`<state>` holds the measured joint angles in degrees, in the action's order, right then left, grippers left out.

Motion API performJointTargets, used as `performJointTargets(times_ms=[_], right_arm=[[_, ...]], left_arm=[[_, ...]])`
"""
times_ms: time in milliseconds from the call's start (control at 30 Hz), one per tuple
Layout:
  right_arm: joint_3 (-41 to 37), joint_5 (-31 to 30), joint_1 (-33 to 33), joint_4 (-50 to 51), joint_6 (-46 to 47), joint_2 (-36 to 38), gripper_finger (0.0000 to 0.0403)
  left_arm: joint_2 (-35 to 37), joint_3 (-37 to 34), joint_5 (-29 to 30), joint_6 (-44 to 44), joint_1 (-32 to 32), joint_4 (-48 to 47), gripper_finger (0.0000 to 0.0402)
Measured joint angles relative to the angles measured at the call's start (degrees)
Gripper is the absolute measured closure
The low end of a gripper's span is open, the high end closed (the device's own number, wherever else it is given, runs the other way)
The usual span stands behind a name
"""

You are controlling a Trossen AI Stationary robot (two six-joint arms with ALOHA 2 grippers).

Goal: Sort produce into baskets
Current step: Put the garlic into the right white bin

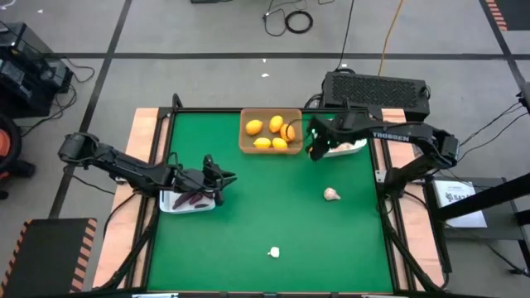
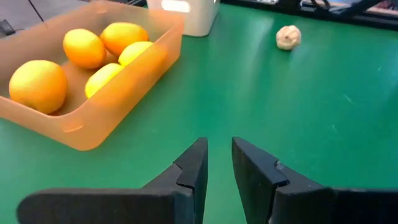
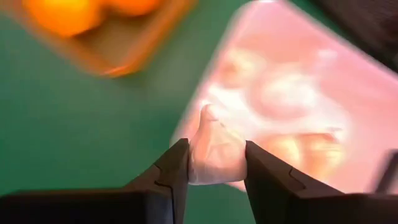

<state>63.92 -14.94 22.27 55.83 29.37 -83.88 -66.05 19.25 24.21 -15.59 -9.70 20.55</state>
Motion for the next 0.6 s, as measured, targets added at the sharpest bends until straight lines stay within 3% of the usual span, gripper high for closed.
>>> performJointTargets(times_ms=[167,600], right_arm=[[-0.3,-4.9,7.7,2.3,-0.6,0.0,0.0282],[-3.8,-4.7,18.9,-0.2,-5.9,0.0,0.0277]], left_arm=[[-1.1,0.0,-0.2,-0.1,0.8,0.1,0.0322],[-1.0,0.5,-1.5,-0.3,1.1,-0.7,0.0322]])
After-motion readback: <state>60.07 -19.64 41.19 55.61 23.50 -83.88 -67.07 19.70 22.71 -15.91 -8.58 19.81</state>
